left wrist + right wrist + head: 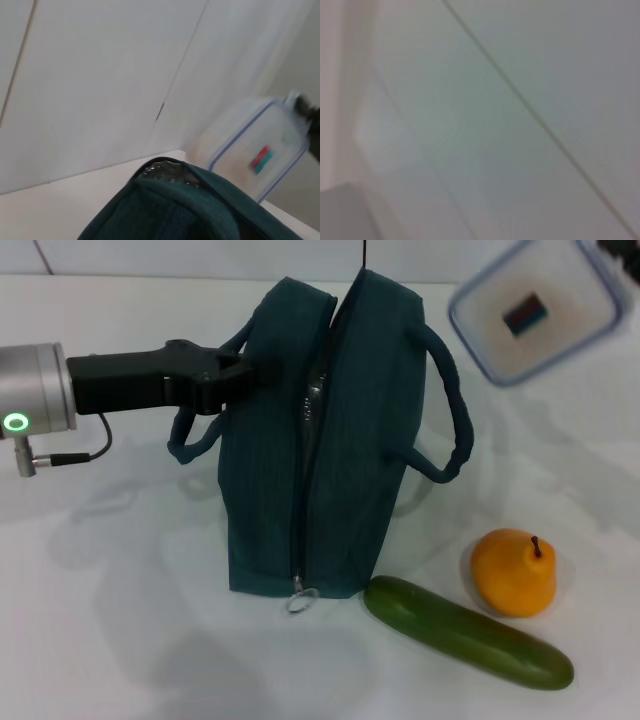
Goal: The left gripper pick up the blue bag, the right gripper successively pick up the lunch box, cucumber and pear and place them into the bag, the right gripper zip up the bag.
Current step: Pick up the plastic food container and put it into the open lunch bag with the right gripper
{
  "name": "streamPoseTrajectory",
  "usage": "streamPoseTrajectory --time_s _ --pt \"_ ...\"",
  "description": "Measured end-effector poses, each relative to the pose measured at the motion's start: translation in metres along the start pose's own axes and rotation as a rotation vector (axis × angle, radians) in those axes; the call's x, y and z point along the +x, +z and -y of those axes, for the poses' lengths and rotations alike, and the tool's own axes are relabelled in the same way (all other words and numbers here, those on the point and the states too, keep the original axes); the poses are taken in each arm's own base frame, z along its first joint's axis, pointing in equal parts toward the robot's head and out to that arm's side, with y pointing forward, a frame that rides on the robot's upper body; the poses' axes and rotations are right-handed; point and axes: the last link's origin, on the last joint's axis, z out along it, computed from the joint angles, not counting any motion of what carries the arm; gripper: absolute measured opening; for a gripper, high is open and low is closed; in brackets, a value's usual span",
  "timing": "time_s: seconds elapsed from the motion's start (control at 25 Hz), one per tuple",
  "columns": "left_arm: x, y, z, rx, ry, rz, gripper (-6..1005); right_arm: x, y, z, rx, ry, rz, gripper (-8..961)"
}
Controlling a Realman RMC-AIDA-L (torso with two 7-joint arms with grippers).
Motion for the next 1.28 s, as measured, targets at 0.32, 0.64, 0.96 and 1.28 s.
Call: streamPoseTrajectory --time_s 0.32,0.64,0.96,1.28 --pt "0.004 0.012 -0.001 -0.001 0.014 -0.012 40 -0.016 0.067 -0.021 -0.222 -0.002 0.01 96" --pt "0.008 0.018 -0.002 -0.013 0.037 -0.013 40 -0.006 0.106 -0.026 -0.258 -0.006 -0.101 96" --pt "0.007 0.016 0.001 0.011 0.06 -0.027 40 0.014 0.089 -0.012 -0.156 0.004 -0.188 96" --pt "0.008 0.016 0.004 0.031 0.062 -0.039 40 0.039 0.075 -0.009 -0.111 0.011 -0.305 95"
